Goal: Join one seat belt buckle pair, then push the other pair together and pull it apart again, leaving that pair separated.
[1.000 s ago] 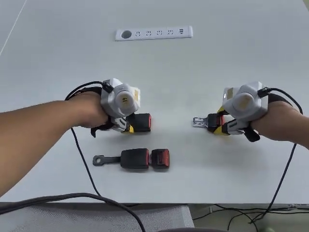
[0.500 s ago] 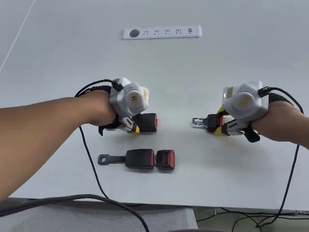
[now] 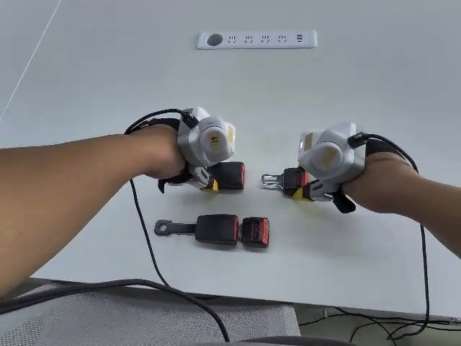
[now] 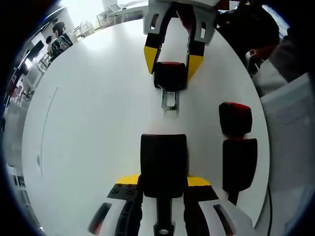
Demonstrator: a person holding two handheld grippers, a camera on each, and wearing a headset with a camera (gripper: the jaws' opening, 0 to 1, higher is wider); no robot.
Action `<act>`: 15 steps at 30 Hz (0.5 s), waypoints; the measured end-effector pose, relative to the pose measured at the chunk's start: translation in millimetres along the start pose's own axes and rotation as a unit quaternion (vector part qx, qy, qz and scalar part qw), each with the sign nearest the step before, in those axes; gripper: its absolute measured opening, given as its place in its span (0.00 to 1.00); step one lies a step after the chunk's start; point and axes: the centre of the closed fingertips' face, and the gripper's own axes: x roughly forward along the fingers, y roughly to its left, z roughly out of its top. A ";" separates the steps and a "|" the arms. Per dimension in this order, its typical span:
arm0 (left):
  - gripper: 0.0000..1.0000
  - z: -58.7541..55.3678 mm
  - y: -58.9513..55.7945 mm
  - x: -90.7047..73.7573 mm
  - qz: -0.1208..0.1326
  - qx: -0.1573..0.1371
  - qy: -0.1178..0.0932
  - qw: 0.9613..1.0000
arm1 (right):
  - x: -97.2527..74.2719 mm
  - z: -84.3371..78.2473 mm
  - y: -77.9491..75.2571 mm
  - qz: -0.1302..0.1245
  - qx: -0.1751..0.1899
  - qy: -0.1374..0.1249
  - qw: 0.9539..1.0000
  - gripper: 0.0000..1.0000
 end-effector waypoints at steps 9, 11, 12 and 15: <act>0.32 -0.2 0.3 0.5 0.003 0.000 0.002 1.000 | 13.6 22.5 -4.0 -0.004 -0.003 0.005 1.000 0.32; 0.32 -0.3 0.7 0.8 0.003 0.001 0.002 1.000 | 14.4 24.0 -3.6 -0.003 -0.001 0.004 1.000 0.32; 0.32 -0.4 0.8 0.9 0.002 0.001 0.003 1.000 | 14.5 24.2 -3.5 -0.004 0.004 0.004 1.000 0.32; 0.32 -0.3 0.8 0.9 0.002 0.000 0.002 1.000 | 14.9 24.0 -3.6 -0.006 0.002 0.004 1.000 0.32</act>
